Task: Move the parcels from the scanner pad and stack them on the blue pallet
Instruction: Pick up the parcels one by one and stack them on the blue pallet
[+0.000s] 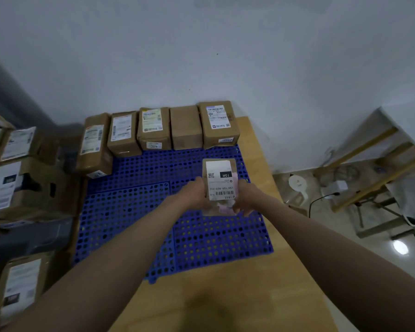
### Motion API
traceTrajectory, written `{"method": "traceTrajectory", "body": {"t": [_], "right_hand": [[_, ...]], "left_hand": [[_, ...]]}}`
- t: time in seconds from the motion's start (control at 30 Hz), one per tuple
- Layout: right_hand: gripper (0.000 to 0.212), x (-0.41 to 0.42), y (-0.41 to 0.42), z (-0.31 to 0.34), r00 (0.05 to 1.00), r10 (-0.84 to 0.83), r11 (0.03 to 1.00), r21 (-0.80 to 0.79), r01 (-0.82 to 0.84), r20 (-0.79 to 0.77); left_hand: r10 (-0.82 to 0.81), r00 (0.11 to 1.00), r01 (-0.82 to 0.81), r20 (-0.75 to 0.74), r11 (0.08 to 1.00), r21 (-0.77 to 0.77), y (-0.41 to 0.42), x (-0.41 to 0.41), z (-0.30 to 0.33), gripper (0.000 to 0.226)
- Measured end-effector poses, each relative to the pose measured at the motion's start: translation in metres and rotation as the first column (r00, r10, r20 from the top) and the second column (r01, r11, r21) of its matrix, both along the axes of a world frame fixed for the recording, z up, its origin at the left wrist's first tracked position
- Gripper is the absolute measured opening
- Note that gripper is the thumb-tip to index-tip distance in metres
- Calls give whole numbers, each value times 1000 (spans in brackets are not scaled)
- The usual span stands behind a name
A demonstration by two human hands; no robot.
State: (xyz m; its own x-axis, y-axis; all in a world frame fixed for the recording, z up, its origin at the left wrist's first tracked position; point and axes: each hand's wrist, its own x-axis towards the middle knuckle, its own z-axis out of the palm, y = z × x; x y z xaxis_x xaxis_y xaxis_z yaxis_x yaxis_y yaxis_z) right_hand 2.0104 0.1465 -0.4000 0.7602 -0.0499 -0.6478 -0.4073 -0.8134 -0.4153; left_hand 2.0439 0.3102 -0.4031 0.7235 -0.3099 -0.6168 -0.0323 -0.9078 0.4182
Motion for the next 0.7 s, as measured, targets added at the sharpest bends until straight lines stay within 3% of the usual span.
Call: {"method": "traceTrajectory", "body": {"t": [0.13, 0.27, 0.43, 0.7], "right_hand": [[57, 28, -27, -15, 994, 107, 991, -83, -105, 24], [67, 53, -48, -32, 982, 172, 975, -157, -158, 79], [74, 78, -66, -47, 982, 154, 981, -138, -138, 113], [58, 105, -84, -63, 986, 118, 984, -147, -100, 121]], "left_hand": [[39, 999, -39, -9, 999, -24, -26, 19, -14, 74], [104, 995, -103, 6, 993, -49, -44, 36, -29, 74], [151, 987, -149, 48, 988, -43, -66, 56, -43, 77], [167, 975, -165, 145, 986, -31, -87, 77, -64, 64]]}}
